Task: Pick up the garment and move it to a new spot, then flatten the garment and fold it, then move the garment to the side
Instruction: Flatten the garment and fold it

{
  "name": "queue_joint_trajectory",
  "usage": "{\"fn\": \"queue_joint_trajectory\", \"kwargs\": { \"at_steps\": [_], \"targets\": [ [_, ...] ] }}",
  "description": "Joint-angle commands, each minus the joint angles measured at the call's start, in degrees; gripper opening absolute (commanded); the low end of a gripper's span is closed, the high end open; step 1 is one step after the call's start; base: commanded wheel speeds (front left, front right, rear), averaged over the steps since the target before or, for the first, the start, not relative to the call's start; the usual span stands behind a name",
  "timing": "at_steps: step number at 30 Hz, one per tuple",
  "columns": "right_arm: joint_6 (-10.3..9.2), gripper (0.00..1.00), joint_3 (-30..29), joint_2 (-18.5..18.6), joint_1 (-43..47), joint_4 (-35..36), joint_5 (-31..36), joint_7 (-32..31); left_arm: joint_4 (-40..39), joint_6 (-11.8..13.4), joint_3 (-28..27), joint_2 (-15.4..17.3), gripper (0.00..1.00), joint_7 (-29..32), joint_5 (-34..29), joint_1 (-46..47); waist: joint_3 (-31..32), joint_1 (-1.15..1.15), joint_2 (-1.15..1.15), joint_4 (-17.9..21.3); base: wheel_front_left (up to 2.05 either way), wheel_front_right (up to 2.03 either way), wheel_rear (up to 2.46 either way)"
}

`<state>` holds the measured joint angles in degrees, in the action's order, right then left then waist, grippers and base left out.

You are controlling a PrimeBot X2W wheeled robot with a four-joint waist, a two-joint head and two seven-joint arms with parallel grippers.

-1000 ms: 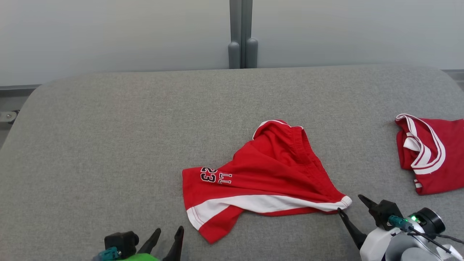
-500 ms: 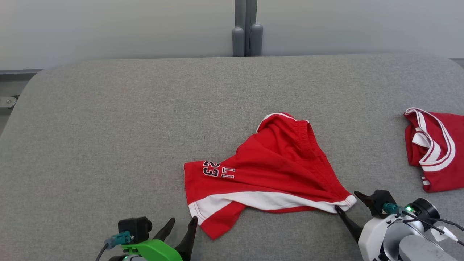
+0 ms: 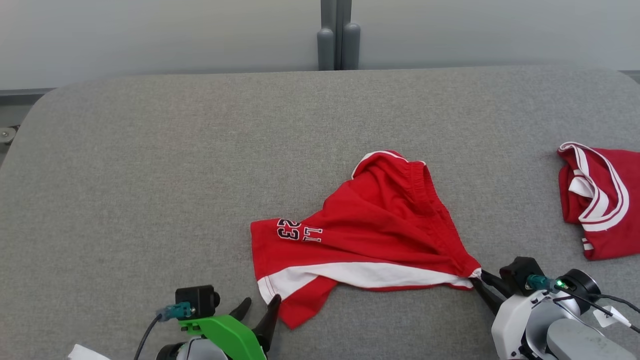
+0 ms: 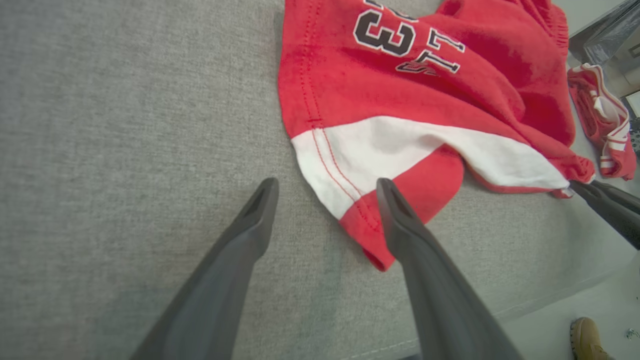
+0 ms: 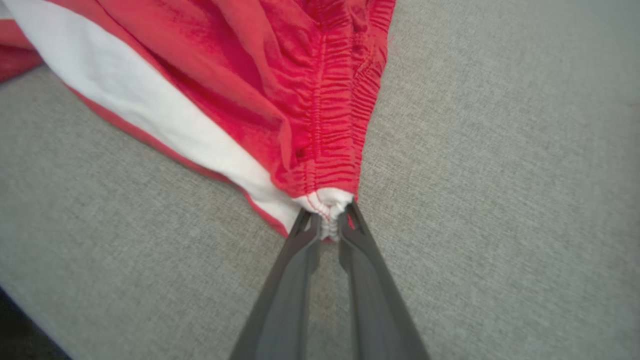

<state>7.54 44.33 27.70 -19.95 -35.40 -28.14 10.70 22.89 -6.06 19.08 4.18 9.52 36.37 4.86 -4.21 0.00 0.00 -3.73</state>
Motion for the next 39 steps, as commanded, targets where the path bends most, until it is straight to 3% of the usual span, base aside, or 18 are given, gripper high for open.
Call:
{"fn": "queue_joint_trajectory", "kwargs": {
  "at_steps": [1, 7, 8, 10, 13, 14, 20, 23, 26, 34, 39],
  "targets": [
    [-0.11, 0.14, 0.3, 0.1, -0.8, -0.3, -0.4, 0.5, 0.7, 0.1, 0.2, -0.2, 1.0, 0.1, 0.4, 1.2, -0.4, 0.0, 0.0, 0.3, 0.0, 0.0, 0.0],
    [-0.11, 0.14, 1.3, -0.1, -2.0, -1.2, -1.3, 1.4, 5.5, 0.5, 1.6, -0.7, 1.0, -0.7, 1.1, 4.2, -1.2, 0.0, 0.0, 0.9, 0.0, 0.0, 0.0],
    [-0.11, 0.14, 1.5, -0.2, -2.2, -1.4, -1.3, 1.5, 6.3, 0.6, 1.8, -0.8, 0.93, -0.9, 1.1, 4.6, -1.3, 0.0, 0.0, 1.0, 0.0, 0.0, 0.0],
    [-0.11, 0.14, 1.7, -0.3, -2.3, -1.7, -1.5, 1.7, 7.5, 0.5, 2.2, -0.9, 0.67, -1.4, 1.3, 5.1, -1.3, 0.0, 0.0, 1.1, 0.0, 0.0, 0.0],
    [-0.11, 0.14, 2.2, -0.5, -2.4, -2.2, -1.8, 2.0, 9.0, 0.4, 2.6, -1.0, 0.04, -2.1, 1.5, 5.8, -1.1, 0.0, 0.0, 1.1, 0.0, 0.0, 0.0],
    [-0.11, 0.14, 2.3, -0.5, -2.4, -2.4, -1.8, 2.1, 9.4, 0.3, 2.9, -1.0, 0.0, -2.4, 1.5, 6.1, -1.0, 0.0, 0.0, 1.1, 0.0, 0.0, 0.0],
    [-0.11, 0.12, 2.8, -0.9, -2.3, -3.2, -2.4, 2.7, 10.1, -0.3, 4.2, -1.0, 0.0, -2.6, 1.6, 6.2, -0.3, 0.0, 0.0, 0.9, 0.0, 0.0, 0.0],
    [-0.1, 0.02, 3.3, -1.1, -2.5, -3.2, -2.7, 3.0, 9.1, -0.4, 4.6, -0.8, 0.0, -2.5, 1.8, 5.9, 0.0, 0.0, 0.0, 0.7, 0.0, 0.0, 0.0],
    [-0.1, 0.0, 3.8, -1.1, -2.7, -1.7, -4.3, 2.9, 6.4, -0.6, 4.5, 0.0, 0.0, -2.6, 2.3, 5.2, 0.3, 0.0, 0.0, 0.7, 0.0, 0.0, 0.0],
    [-0.1, 0.0, -1.4, 2.4, -0.8, 11.9, -18.4, 0.1, -12.7, -0.2, 3.0, 5.0, 0.0, 1.8, 5.2, 0.8, 0.5, 0.0, 0.0, 1.0, 0.0, 0.0, 0.0],
    [-0.09, 0.0, -7.9, 8.5, 0.1, 26.6, -28.0, -4.3, -30.4, 2.1, -0.3, 10.3, 0.0, 7.9, 8.1, -2.7, -0.2, 0.0, 0.0, 1.6, 0.0, 0.0, 0.0]
  ]
}}
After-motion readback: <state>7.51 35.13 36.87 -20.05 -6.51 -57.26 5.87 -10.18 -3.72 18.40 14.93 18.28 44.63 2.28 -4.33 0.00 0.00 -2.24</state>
